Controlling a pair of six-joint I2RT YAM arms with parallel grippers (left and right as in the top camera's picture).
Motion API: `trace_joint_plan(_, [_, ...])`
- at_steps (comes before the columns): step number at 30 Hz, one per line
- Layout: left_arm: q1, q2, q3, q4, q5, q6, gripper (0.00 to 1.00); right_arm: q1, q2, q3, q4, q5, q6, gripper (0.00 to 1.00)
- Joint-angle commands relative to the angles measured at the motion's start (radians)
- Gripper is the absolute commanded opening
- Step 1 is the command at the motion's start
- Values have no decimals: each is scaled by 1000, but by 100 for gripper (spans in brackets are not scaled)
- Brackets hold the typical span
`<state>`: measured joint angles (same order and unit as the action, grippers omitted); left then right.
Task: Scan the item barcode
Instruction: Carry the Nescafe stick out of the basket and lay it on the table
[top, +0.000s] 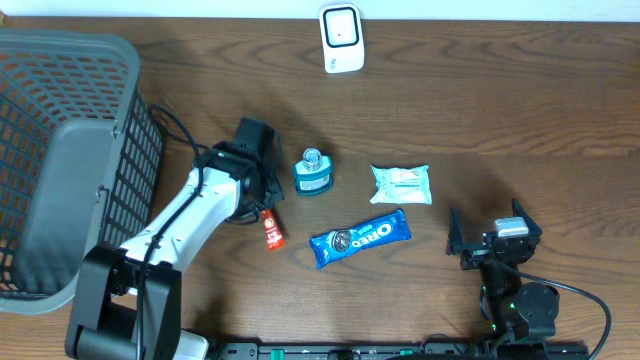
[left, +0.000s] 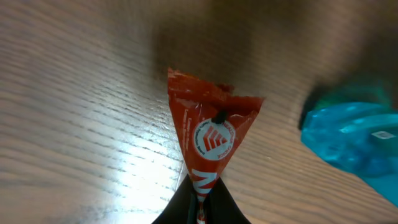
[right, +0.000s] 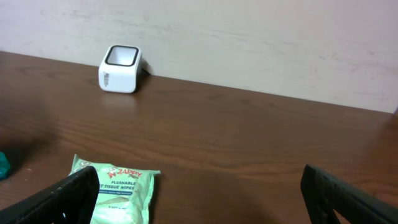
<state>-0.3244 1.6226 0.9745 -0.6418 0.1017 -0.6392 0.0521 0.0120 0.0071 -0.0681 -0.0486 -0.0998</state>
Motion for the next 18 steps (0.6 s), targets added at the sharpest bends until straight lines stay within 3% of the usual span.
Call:
trace_joint_plan(1, [-23, 11, -39, 28, -13, -40, 7, 8, -5, -2, -4, 6, -13, 99])
trace_joint_plan(10, [-89, 11, -68, 65, -14, -40, 8, 8, -5, -2, -4, 6, -14, 99])
trace_joint_plan(12, [-92, 11, -68, 64, -25, -40, 40, 8, -5, -2, -4, 6, -14, 99])
trace_joint_plan(13, [-92, 11, -68, 64, -35, -40, 52, 8, -5, -2, -4, 6, -13, 99])
trace_joint_plan(14, [-92, 11, -68, 64, -47, -40, 71, 8, -5, -2, -4, 6, -14, 99])
trace_joint_plan(16, [-92, 11, -68, 64, -67, -40, 83, 8, -5, -2, -4, 6, -14, 99])
trace_joint_plan(18, [-92, 11, -67, 64, -81, -40, 88, 8, -5, -2, -4, 6, -14, 99])
